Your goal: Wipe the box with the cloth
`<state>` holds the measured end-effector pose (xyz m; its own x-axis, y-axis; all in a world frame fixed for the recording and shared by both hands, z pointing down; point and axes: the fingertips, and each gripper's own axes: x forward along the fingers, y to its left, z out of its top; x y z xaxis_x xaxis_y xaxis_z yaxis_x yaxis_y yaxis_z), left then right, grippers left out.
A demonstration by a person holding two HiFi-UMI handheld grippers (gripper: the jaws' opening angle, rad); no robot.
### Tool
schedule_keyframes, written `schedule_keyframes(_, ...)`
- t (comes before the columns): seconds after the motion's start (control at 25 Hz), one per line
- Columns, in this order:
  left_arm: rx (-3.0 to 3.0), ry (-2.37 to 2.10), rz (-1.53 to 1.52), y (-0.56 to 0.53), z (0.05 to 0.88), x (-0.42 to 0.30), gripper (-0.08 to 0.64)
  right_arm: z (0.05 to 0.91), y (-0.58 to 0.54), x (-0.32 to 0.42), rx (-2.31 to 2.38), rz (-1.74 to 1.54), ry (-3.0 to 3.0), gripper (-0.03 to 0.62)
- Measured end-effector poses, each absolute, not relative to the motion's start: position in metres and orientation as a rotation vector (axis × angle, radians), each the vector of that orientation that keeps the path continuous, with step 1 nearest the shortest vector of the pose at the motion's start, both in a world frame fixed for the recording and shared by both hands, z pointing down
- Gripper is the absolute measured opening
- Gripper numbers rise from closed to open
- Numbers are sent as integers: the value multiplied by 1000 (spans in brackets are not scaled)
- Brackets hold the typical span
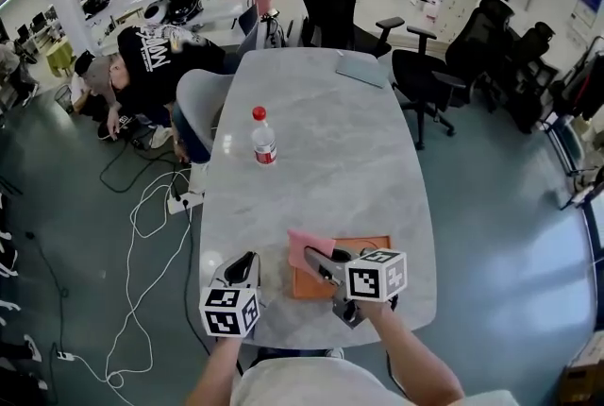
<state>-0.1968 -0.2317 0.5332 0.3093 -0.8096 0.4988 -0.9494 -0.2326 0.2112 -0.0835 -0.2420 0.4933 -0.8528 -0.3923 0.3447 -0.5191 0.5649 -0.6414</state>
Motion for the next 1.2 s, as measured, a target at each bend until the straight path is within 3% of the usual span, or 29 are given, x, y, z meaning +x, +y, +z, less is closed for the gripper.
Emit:
schedule_keyframes(0.28,2116,-1514,389,-244,542,-199,29,519,-249,-90,739,1339,-2476,14)
schedule_keyframes(1.2,2157,-1467,410,-243,540,-177,29,557,-255,-41,942,1105,-2236,14)
